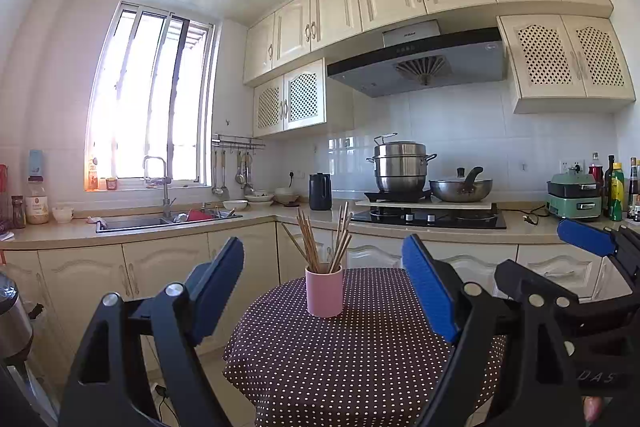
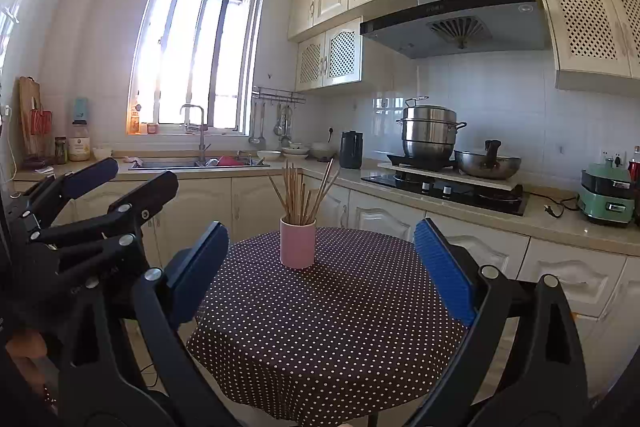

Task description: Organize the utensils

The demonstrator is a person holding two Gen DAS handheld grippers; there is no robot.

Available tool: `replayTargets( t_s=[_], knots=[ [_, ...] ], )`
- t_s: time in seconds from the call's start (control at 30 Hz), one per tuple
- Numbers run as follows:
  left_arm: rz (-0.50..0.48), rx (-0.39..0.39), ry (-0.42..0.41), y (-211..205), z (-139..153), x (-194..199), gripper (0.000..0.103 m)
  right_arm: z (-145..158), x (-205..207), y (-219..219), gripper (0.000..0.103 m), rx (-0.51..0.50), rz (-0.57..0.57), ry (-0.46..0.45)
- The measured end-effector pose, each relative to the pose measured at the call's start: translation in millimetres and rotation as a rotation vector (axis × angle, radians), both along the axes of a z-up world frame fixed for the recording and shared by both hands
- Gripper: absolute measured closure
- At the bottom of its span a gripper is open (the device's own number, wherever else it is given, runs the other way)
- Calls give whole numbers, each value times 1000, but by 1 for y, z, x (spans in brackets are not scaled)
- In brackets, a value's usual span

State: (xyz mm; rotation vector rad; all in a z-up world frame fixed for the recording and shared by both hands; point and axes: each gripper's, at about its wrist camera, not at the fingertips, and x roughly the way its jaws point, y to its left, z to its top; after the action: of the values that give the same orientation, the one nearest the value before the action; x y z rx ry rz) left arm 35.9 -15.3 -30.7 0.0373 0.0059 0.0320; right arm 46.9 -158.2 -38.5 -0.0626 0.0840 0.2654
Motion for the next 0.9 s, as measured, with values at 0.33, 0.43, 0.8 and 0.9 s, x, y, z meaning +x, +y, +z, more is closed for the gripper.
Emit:
replayTargets(
  t_s=[0.33,0.43,0.8,0.9],
  knots=[
    [-1,-2,-1,2,-1,-1,23,-1,0,1,11,-1,0,0],
    [0,-2,-2,3,-1,-1,23,-2,0,2,11,-1,1,-2],
    [6,-2,-3,2,0,-1,23,-3,-3,5,11,-1,3,-2],
    [7,-1,-4,3,0,-1,23,-3,-3,4,11,2,4,1]
  ],
)
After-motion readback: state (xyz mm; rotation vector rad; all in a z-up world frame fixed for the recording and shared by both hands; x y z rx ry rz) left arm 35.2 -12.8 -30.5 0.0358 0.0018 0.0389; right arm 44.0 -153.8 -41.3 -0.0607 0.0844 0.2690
